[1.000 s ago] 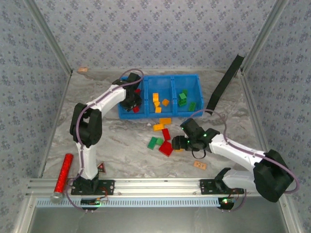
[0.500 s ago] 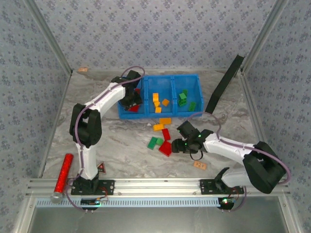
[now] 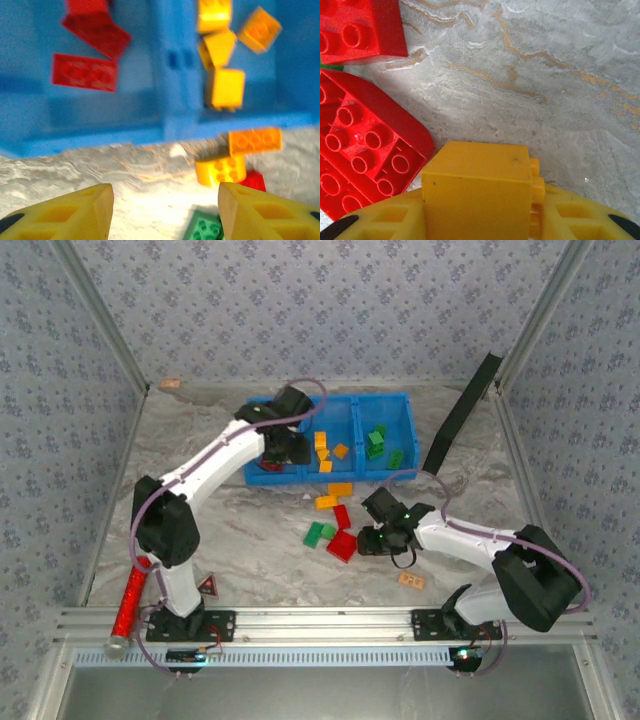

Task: Sort the legos into containers by color
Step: Pick up the lego from the bottom-center of the table, then place the lego in the container.

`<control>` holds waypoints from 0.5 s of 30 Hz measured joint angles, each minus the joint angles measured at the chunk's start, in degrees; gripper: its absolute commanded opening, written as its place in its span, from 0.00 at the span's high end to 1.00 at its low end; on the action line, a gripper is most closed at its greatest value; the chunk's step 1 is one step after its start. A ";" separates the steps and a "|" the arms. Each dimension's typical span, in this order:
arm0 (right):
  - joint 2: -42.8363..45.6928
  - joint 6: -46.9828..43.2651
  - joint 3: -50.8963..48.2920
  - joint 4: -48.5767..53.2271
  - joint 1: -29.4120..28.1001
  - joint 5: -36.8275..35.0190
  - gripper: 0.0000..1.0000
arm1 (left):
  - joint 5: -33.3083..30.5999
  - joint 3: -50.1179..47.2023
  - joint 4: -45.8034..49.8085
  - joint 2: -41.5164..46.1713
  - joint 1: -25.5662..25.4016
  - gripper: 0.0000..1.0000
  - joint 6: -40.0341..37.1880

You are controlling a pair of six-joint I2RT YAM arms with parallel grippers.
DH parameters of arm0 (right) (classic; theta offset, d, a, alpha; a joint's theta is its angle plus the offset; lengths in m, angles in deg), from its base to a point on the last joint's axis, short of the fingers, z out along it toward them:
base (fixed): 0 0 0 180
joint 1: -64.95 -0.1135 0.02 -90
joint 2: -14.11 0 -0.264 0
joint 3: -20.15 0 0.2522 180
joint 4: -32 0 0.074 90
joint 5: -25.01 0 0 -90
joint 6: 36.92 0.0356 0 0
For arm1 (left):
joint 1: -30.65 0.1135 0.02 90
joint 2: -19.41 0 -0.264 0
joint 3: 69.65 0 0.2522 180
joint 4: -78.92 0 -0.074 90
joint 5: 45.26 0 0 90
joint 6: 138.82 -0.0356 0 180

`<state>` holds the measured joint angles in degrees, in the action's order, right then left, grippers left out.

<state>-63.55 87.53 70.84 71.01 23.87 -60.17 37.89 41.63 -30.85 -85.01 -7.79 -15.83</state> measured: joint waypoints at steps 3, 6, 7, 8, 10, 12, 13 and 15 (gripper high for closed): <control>0.63 -2.01 0.20 1.11 1.77 -0.37 0.57 | 0.00 -2.32 -0.07 0.00 -5.11 0.42 -0.46; 2.80 -4.00 1.27 3.98 4.87 -1.49 0.57 | 0.50 -4.87 -0.17 0.00 -8.37 0.42 -0.33; 3.82 -4.70 2.08 5.03 5.95 -1.66 0.57 | 0.96 -5.84 -0.48 0.00 -9.05 0.42 0.02; 4.61 -5.38 2.86 5.77 6.80 -1.84 0.57 | 1.31 -6.67 -0.79 0.00 -9.57 0.42 0.35; 6.32 -7.13 5.42 7.52 8.59 -2.25 0.57 | 1.73 -8.39 -1.38 0.00 -10.19 0.42 1.18; 7.26 -8.98 8.13 8.96 9.94 -2.56 0.58 | 2.12 -9.92 -1.92 0.00 -10.69 0.42 2.19; 7.50 -10.03 9.62 9.60 10.69 -2.71 0.58 | 2.34 -10.69 -2.34 0.00 -10.88 0.42 2.71; 7.56 -11.76 11.93 10.32 12.04 -2.91 0.58 | 2.60 -12.11 -3.17 0.02 -11.26 0.41 3.80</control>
<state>-55.99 75.77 82.77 81.33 35.91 -63.08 40.49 29.52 -34.02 -84.99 -19.05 -12.03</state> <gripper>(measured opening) 0.434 0.584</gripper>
